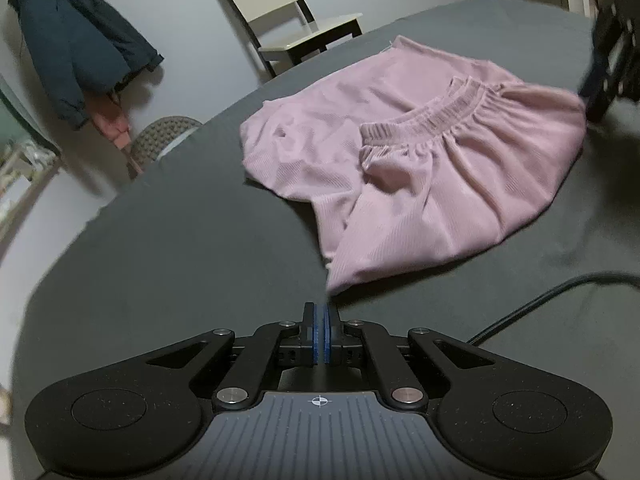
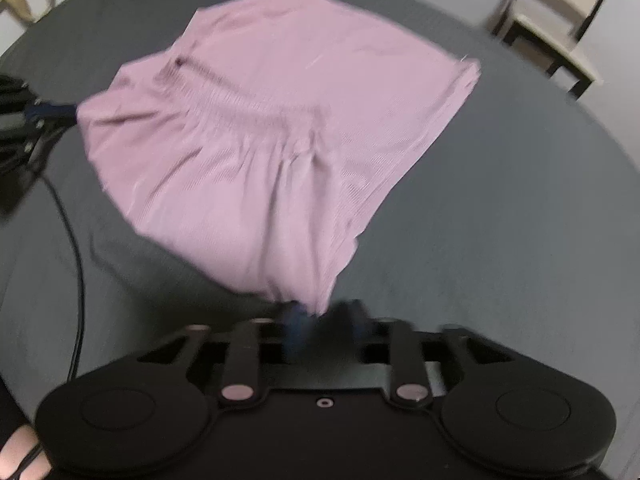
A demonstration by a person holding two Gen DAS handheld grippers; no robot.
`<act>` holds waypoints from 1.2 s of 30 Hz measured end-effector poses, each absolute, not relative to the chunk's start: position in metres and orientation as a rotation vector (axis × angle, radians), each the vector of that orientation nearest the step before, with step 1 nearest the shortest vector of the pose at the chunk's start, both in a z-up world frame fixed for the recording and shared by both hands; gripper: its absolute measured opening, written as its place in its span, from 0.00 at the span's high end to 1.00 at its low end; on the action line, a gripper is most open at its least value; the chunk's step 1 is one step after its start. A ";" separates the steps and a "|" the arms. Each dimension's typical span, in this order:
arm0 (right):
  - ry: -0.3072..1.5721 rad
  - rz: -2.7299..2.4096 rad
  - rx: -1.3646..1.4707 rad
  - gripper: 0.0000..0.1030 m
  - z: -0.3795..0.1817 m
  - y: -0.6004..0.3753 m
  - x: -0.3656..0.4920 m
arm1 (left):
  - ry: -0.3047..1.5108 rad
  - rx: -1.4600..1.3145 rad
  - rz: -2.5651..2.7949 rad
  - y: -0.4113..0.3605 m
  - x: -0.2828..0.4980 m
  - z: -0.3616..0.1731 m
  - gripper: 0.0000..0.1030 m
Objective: Fold clothes
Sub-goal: 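Open the right gripper while the left gripper opens, releasing the garment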
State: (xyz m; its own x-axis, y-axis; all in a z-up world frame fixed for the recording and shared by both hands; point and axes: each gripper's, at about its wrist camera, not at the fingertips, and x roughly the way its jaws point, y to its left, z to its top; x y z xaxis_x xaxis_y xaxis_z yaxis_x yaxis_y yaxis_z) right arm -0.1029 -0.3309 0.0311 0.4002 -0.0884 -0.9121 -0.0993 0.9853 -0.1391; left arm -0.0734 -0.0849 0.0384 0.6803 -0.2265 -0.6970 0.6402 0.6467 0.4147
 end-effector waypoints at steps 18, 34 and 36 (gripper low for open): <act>0.763 0.198 -0.811 0.23 0.009 -0.196 -0.142 | 0.605 0.507 -0.618 -0.077 -0.074 0.062 0.96; 0.708 0.206 -0.900 0.20 -0.011 -0.190 -0.151 | 0.674 0.271 -0.660 -0.076 -0.067 0.066 0.21; 0.710 0.202 -0.905 0.20 -0.012 -0.189 -0.151 | 0.739 0.179 -0.670 -0.073 -0.063 0.064 0.21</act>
